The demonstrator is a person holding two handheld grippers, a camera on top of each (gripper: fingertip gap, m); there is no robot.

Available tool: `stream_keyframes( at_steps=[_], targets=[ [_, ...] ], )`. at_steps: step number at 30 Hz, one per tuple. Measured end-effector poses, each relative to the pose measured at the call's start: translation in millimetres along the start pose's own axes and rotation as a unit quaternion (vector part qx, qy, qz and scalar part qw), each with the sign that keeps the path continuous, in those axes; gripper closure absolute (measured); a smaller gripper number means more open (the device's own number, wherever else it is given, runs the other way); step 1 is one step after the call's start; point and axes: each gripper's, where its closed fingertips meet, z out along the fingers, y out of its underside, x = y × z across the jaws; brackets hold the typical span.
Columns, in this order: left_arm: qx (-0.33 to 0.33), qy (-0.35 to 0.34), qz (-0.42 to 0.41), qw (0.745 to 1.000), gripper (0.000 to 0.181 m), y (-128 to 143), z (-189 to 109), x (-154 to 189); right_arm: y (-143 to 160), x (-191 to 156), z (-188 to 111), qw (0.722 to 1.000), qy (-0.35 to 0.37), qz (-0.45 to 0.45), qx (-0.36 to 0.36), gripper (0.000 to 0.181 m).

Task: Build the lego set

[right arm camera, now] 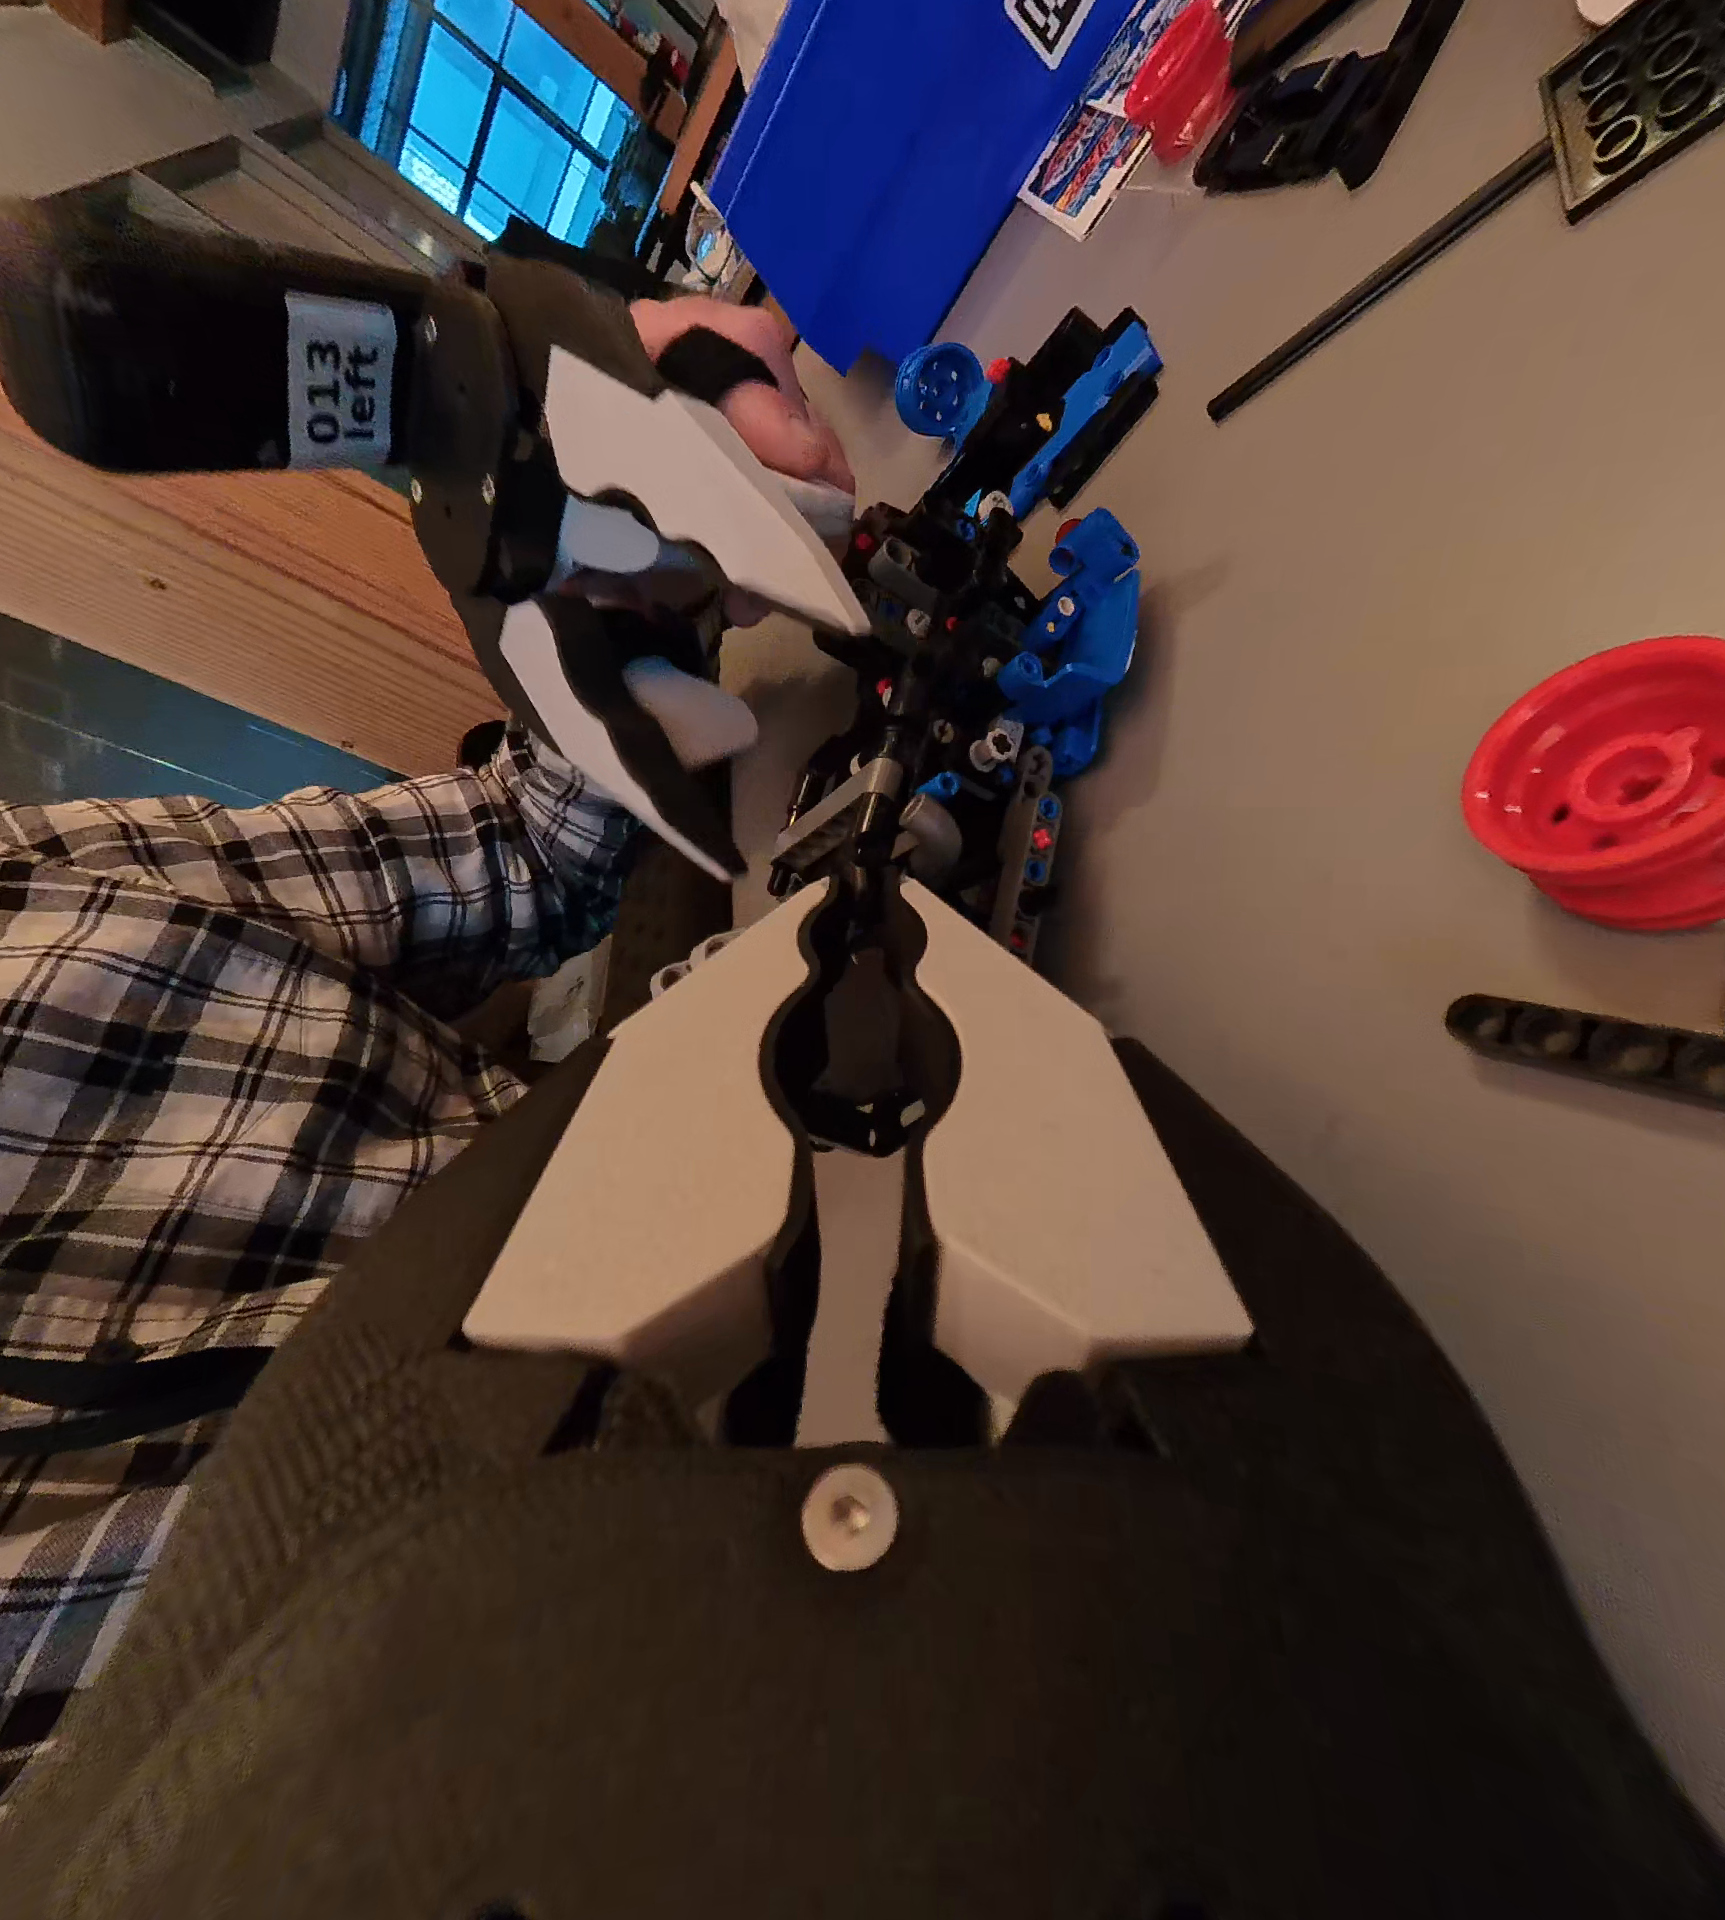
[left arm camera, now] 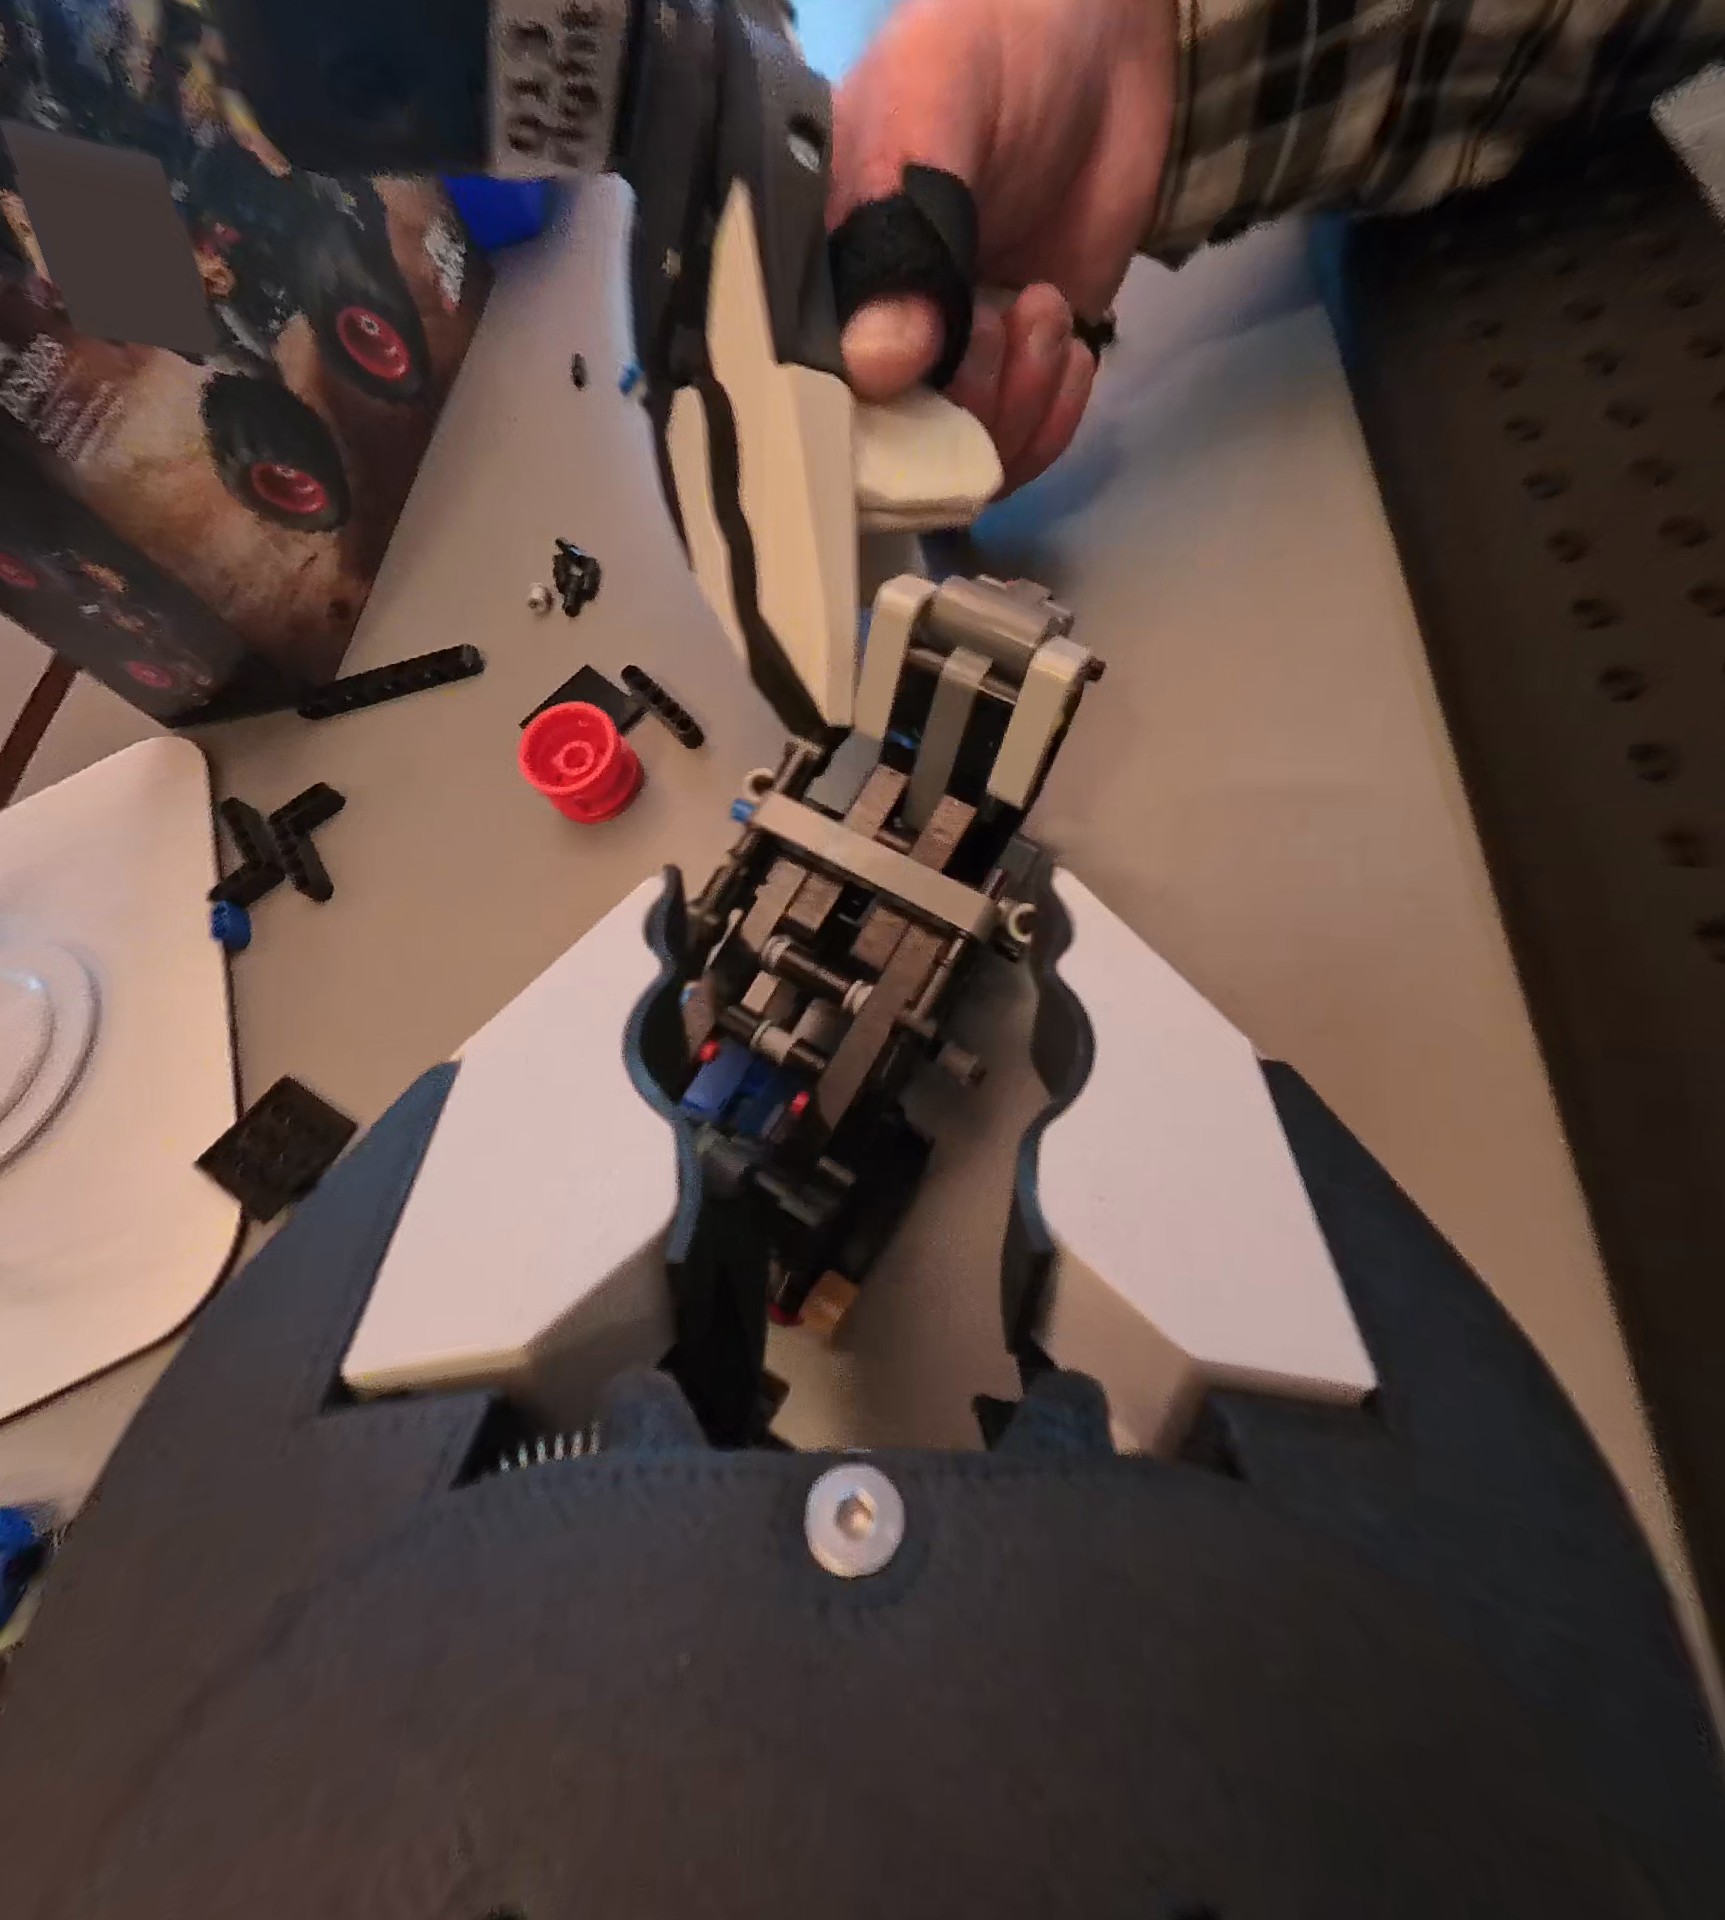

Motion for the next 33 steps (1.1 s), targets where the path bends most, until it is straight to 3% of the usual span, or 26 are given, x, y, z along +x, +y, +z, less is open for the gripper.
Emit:
stream_keyframes(
  at_steps=[5, 13, 18, 30, 32, 33],
  targets=[
    [0.01, -0.037, -0.021, 0.999, 0.149, -1, -14, -26, 2, 2, -3, 1.0, -0.003, -0.003, 0.0, 0.177],
    [-0.083, -0.005, 0.028, 0.996, 0.176, 11, 10, -36, 3, 4, -5, 1.0, 0.002, -0.006, 0.0, 0.177],
    [-0.098, 0.027, 0.018, 0.995, 0.178, 12, 12, -35, 2, 5, -5, 1.0, -0.001, -0.003, 0.004, 0.178],
    [-0.066, 0.027, 0.0, 0.997, 0.18, 13, 13, -38, -1, 9, -5, 1.0, 0.004, -0.002, 0.014, 0.178],
    [-0.071, 0.034, 0.007, 0.997, 0.179, 12, 11, -37, -1, 8, -4, 1.0, 0.0, -0.002, 0.015, 0.178],
    [-0.082, 0.031, 0.013, 0.996, 0.169, 14, 10, -39, -1, 8, -4, 1.0, -0.002, -0.003, 0.013, 0.178]
  ],
)
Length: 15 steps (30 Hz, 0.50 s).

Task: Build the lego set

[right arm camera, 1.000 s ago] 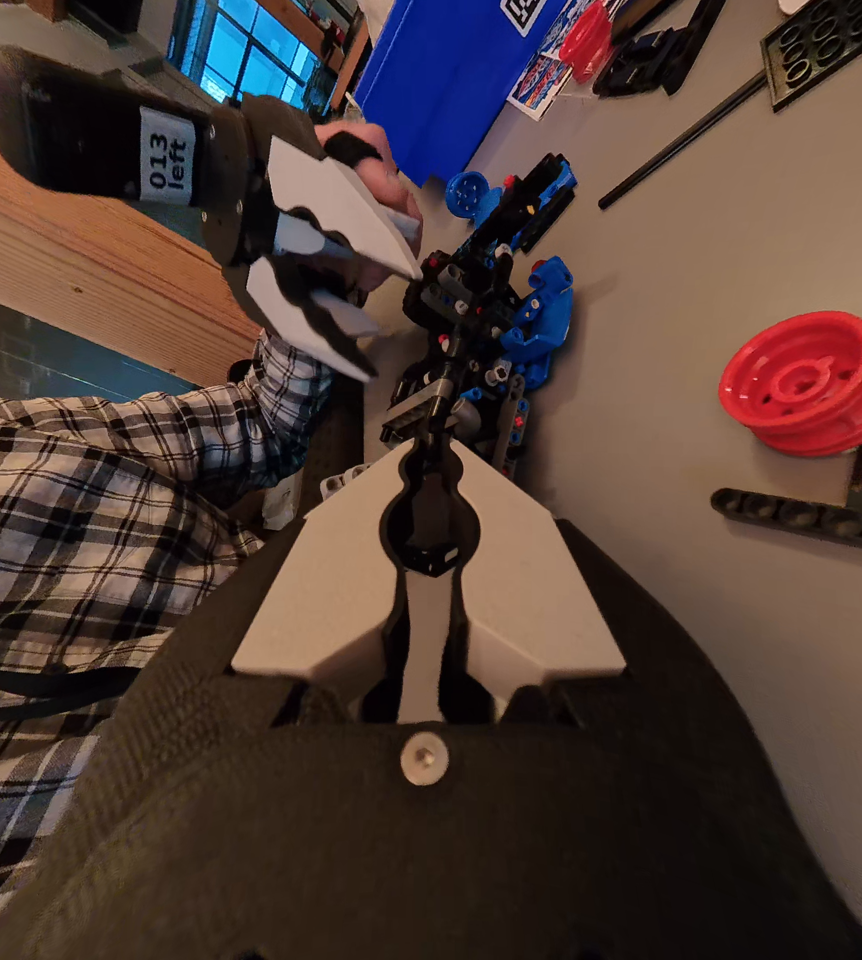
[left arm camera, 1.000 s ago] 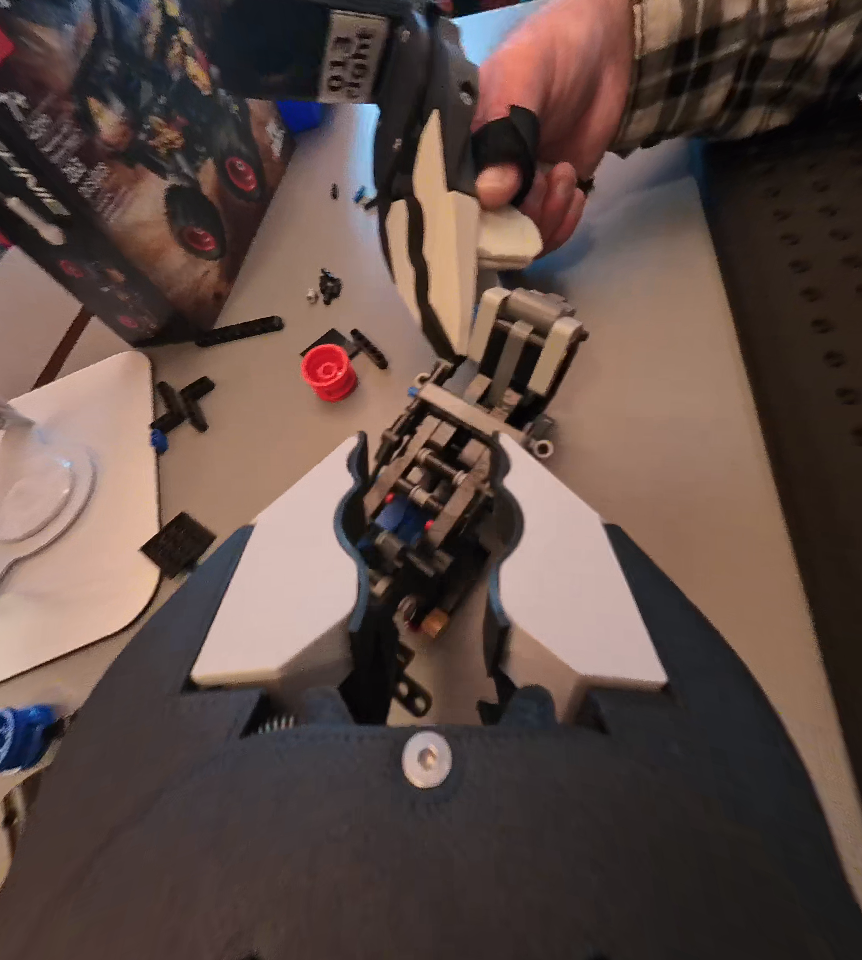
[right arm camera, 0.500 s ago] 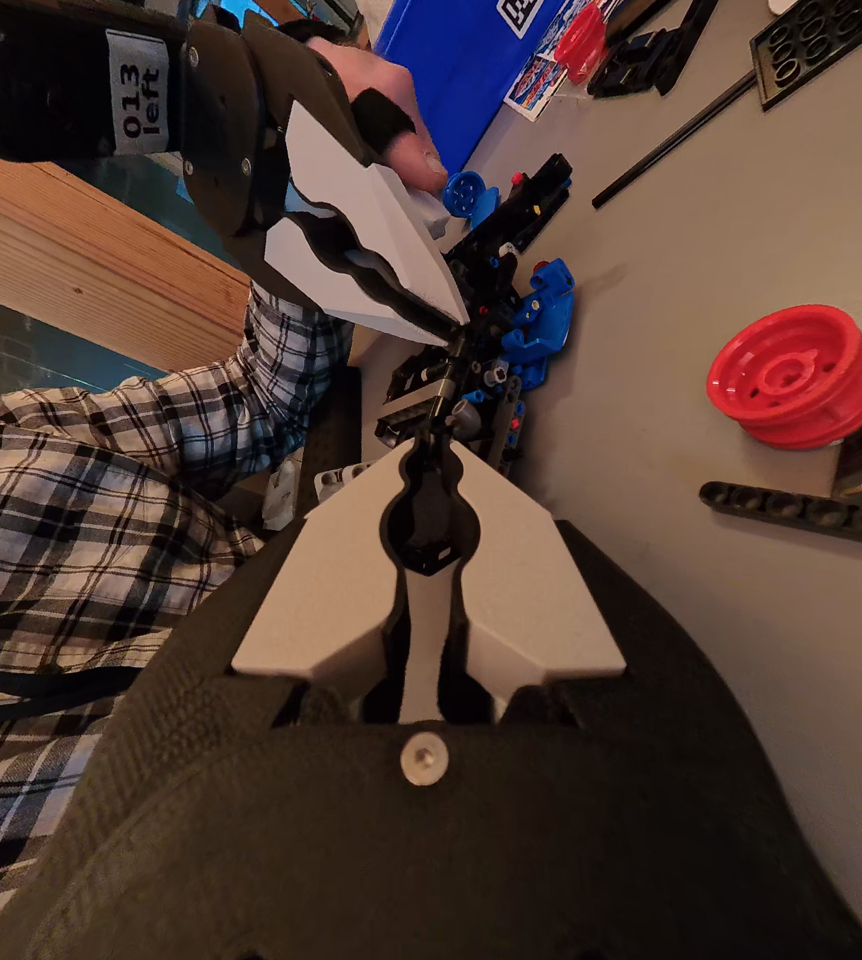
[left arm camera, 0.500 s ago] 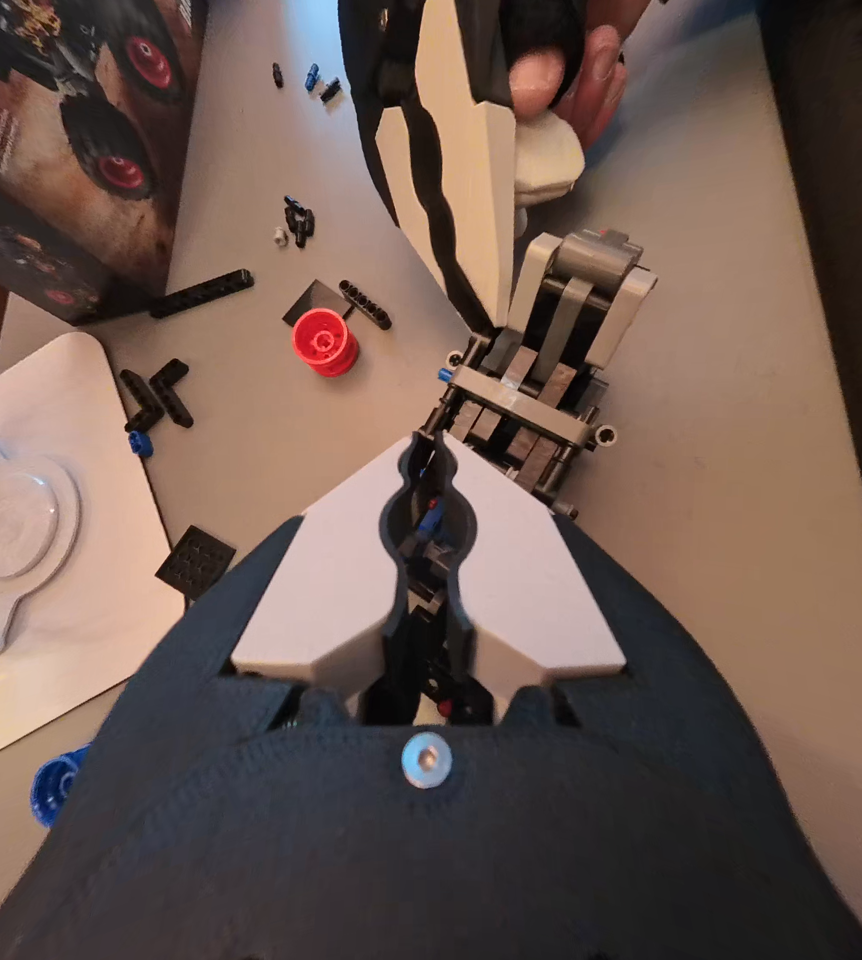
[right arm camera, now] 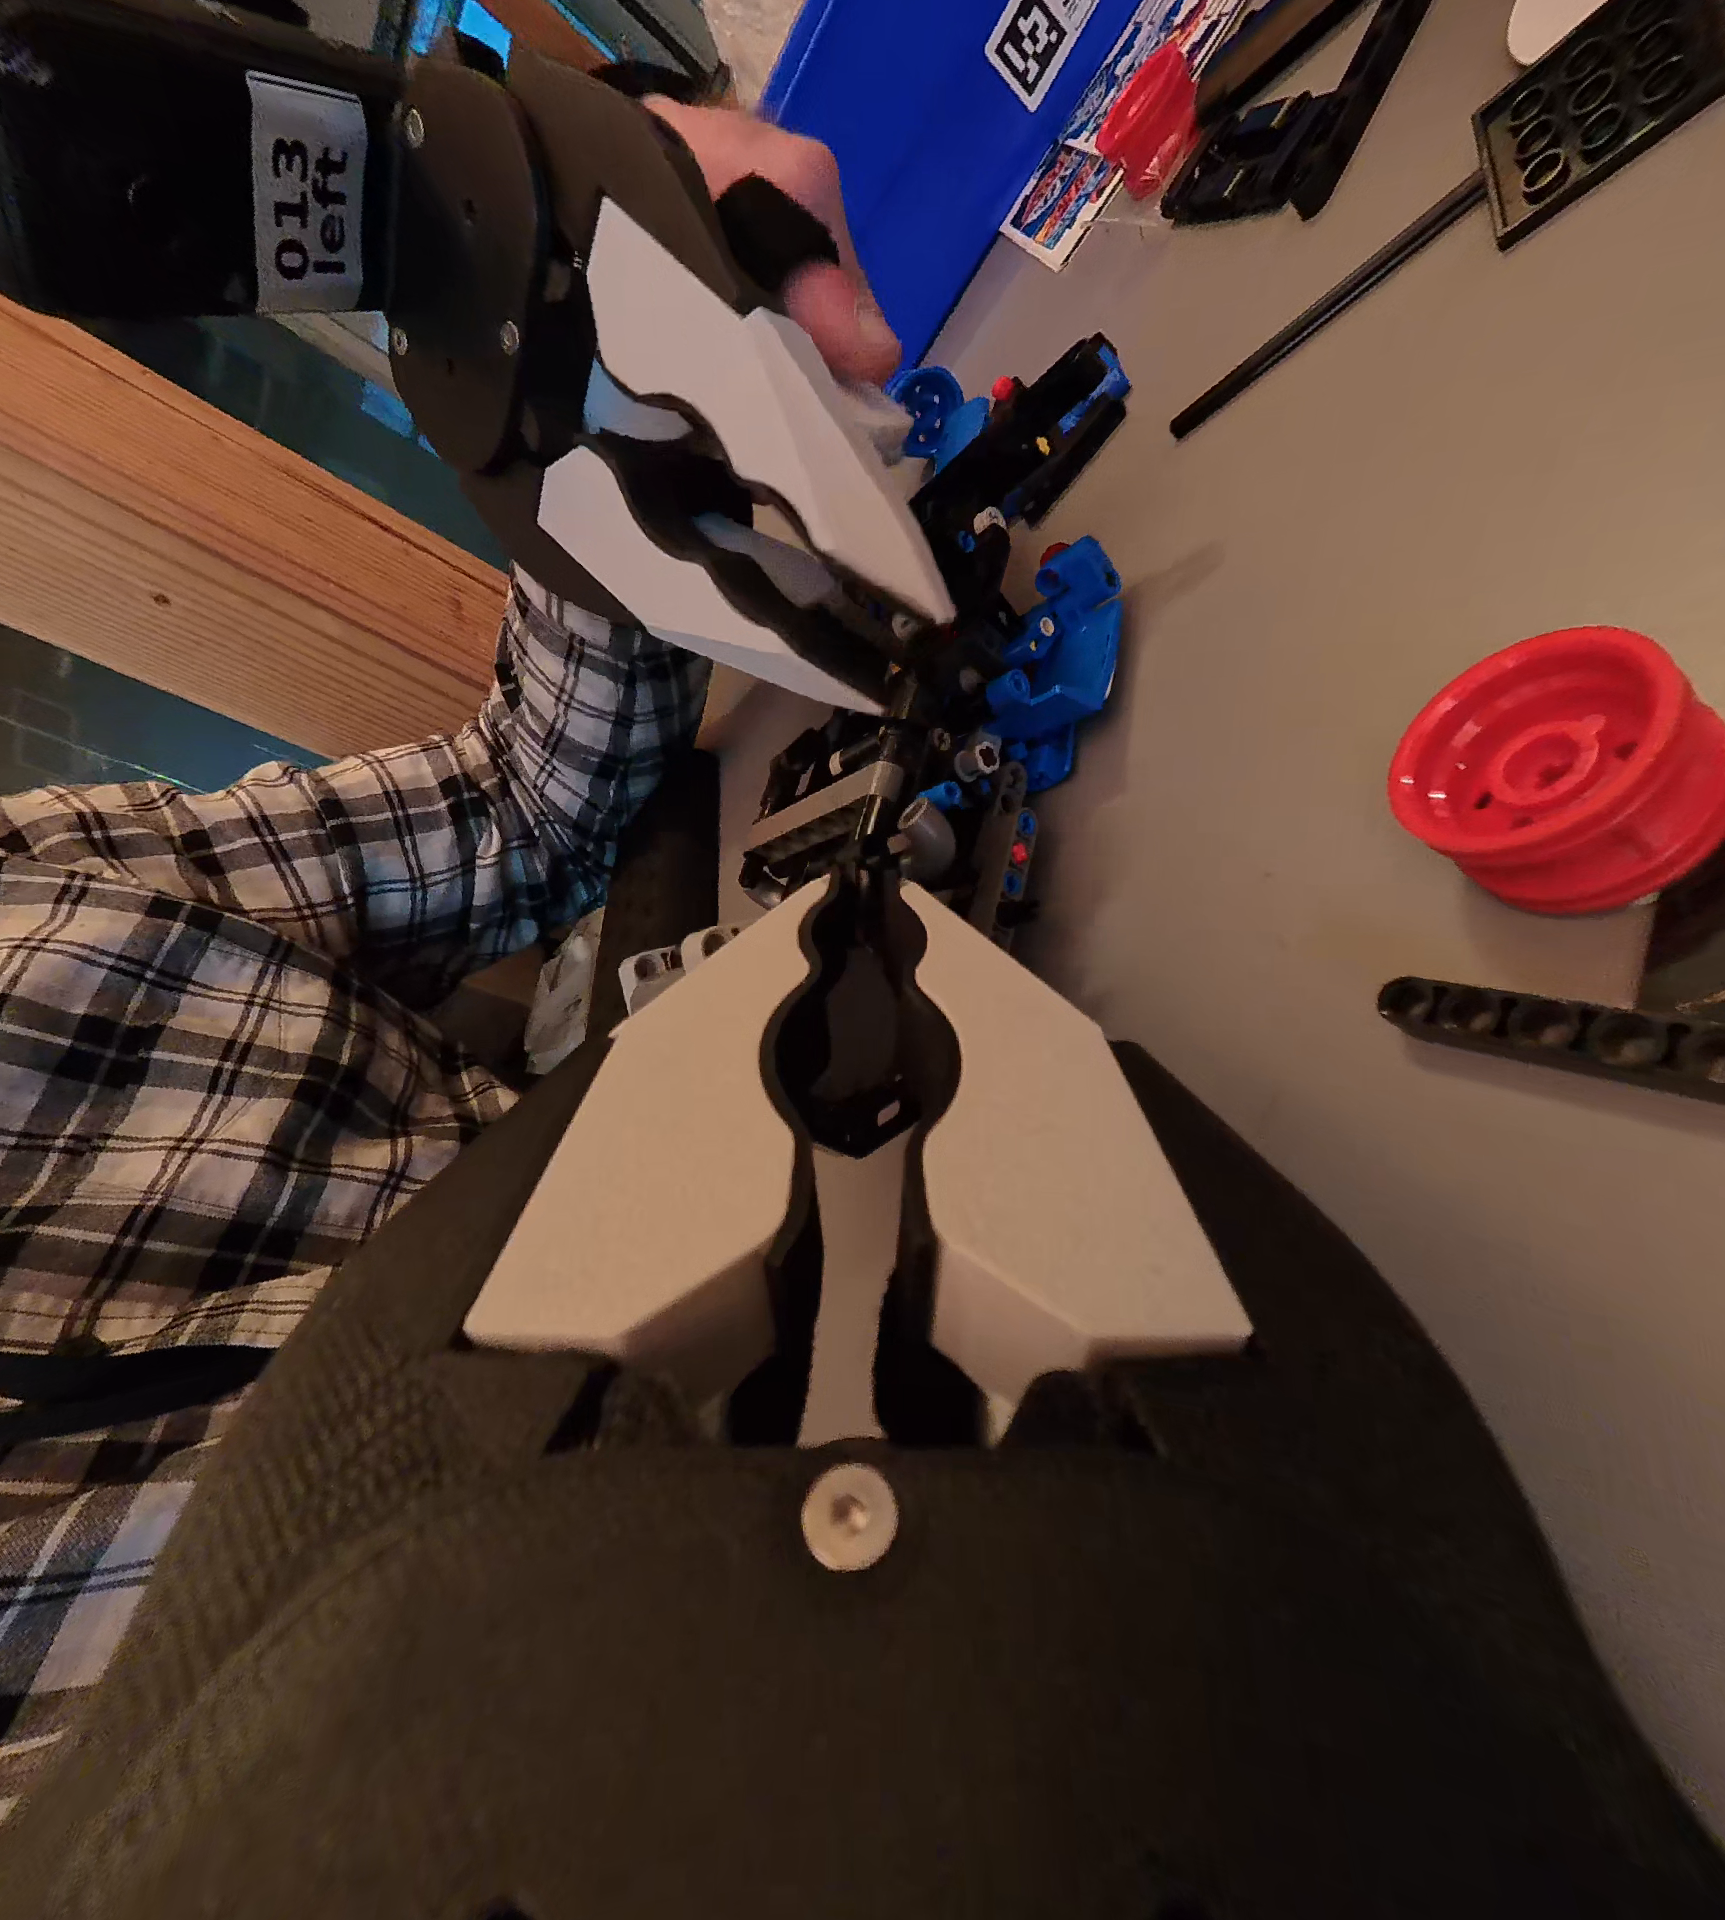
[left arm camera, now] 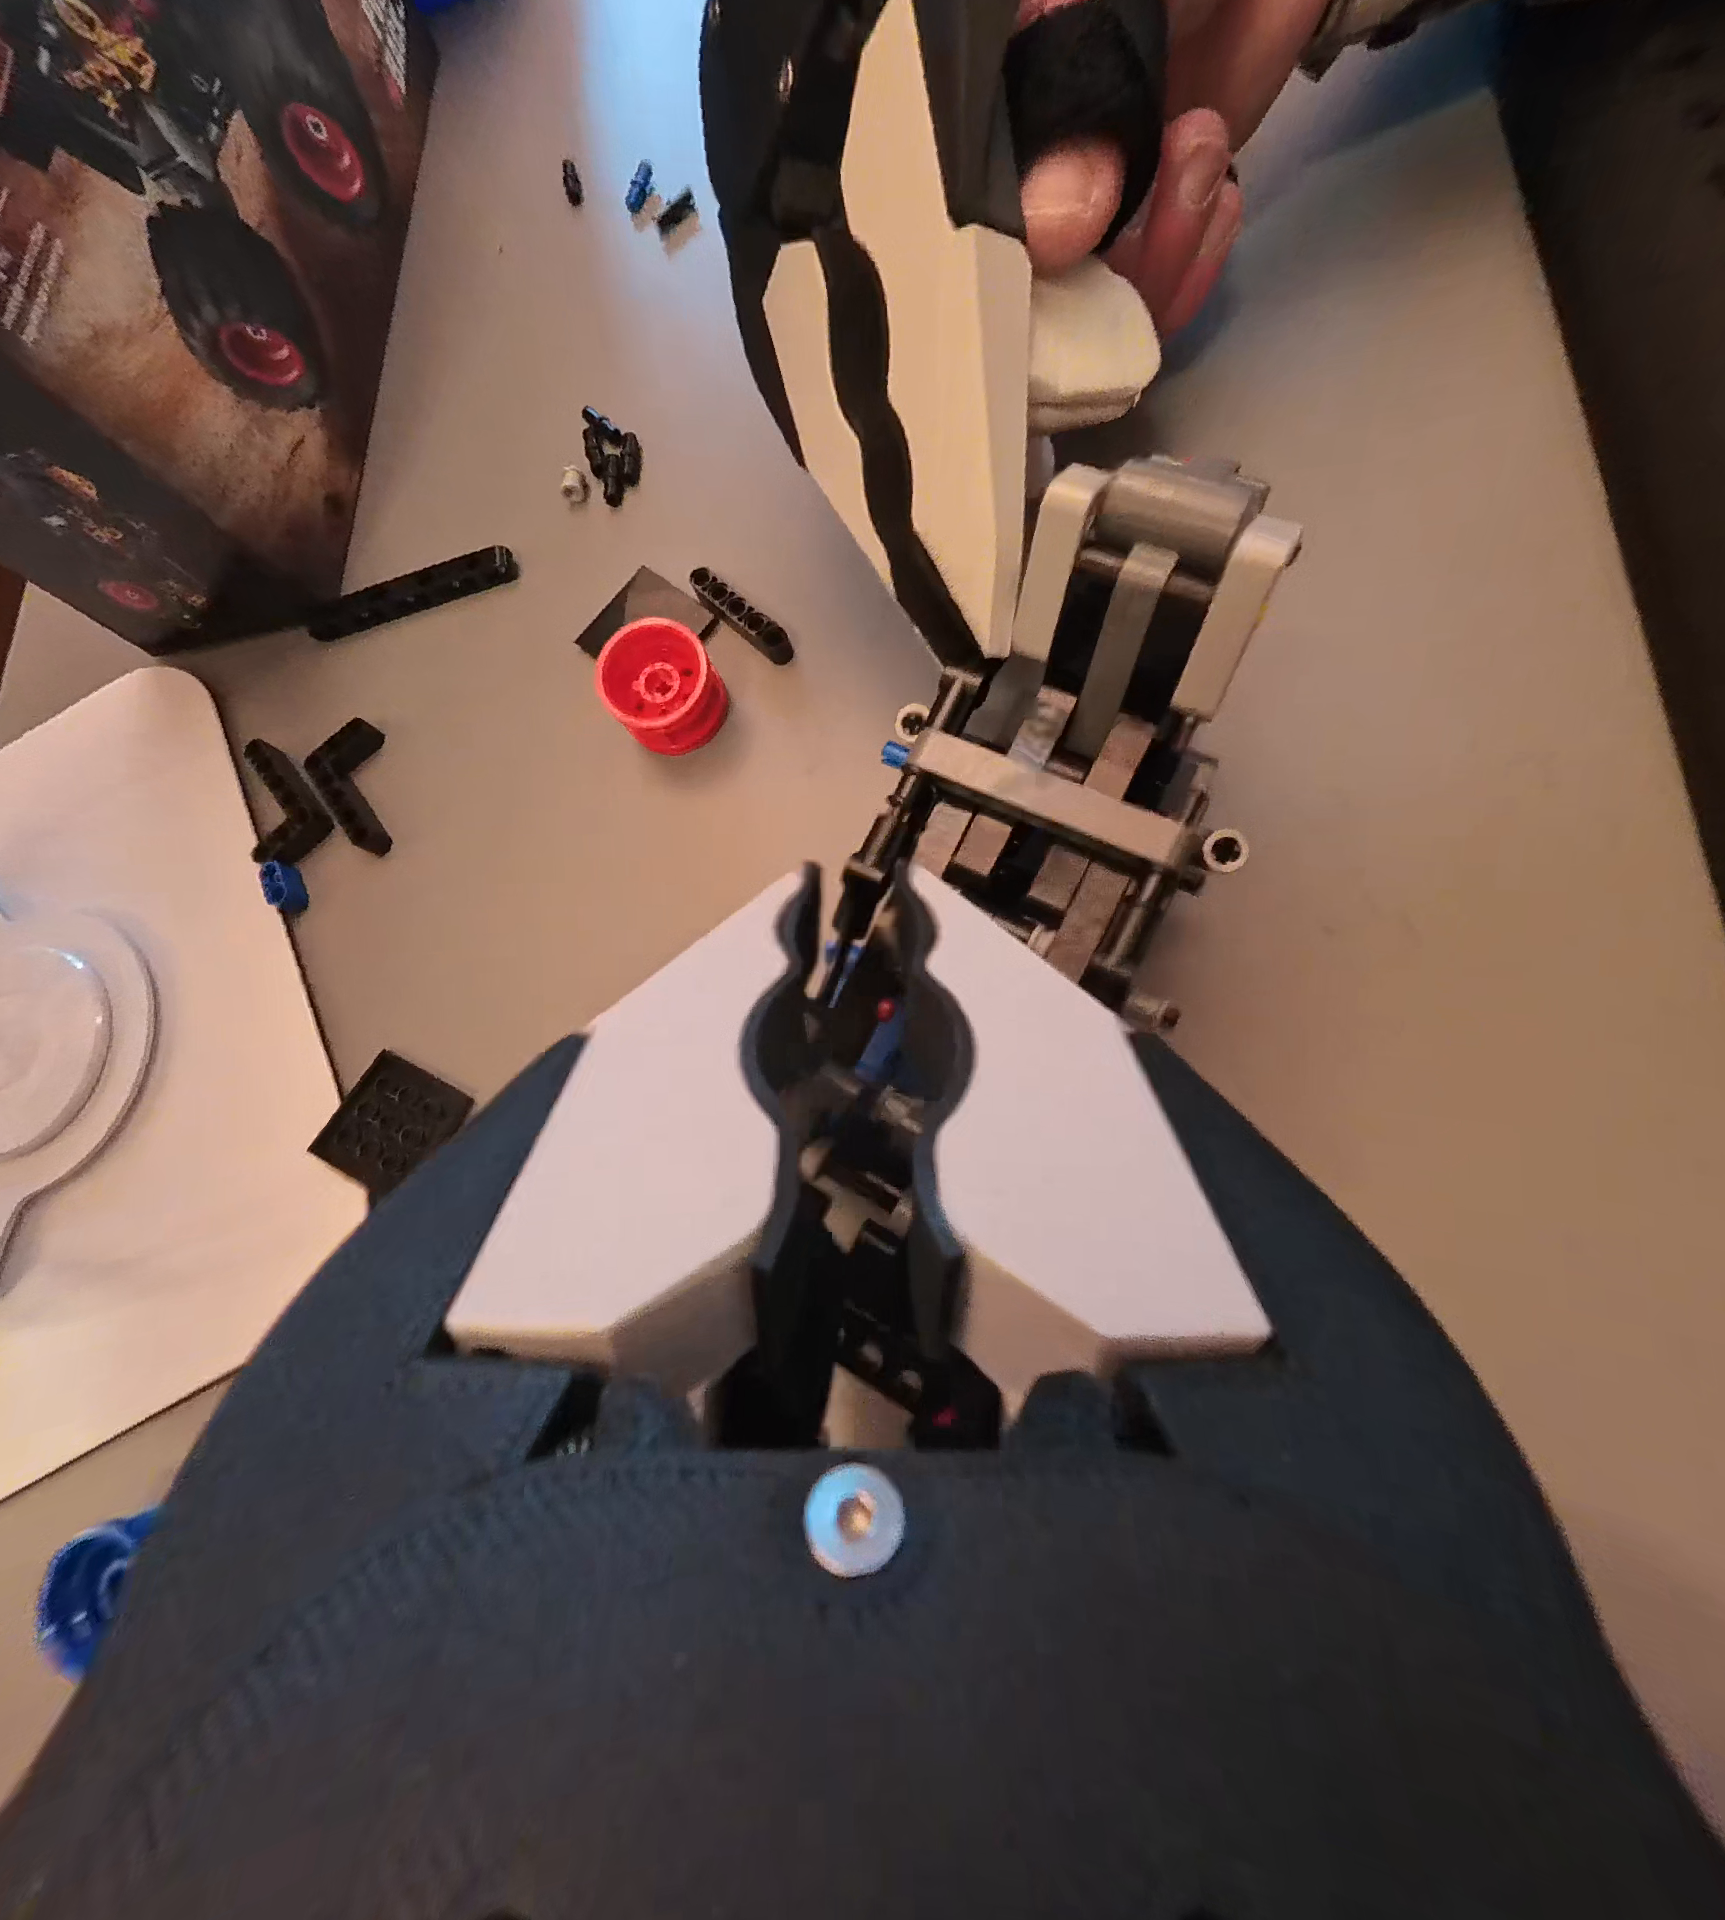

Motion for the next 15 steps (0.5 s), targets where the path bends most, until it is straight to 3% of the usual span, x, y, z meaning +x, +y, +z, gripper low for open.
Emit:
stream_keyframes(
  at_steps=[4, 8, 15],
  targets=[
    [-0.025, 0.027, 0.009, 0.999, 0.158, 3.3, -0.3, -0.6, 0.0, -0.6, 1.8, 1.0, -0.003, -0.006, -0.007, 0.178],
    [-0.041, 0.078, 0.009, 0.996, 0.173, 2.5, 3.3, 3.3, -0.7, 0.9, 0.7, 1.0, 0.0, -0.005, -0.003, 0.178],
    [-0.025, 0.09, 0.02, 0.995, 0.175, 2.2, 3.7, 4.1, -1.2, 0.7, 1.6, 1.0, 0.001, -0.004, -0.001, 0.179]
  ],
)
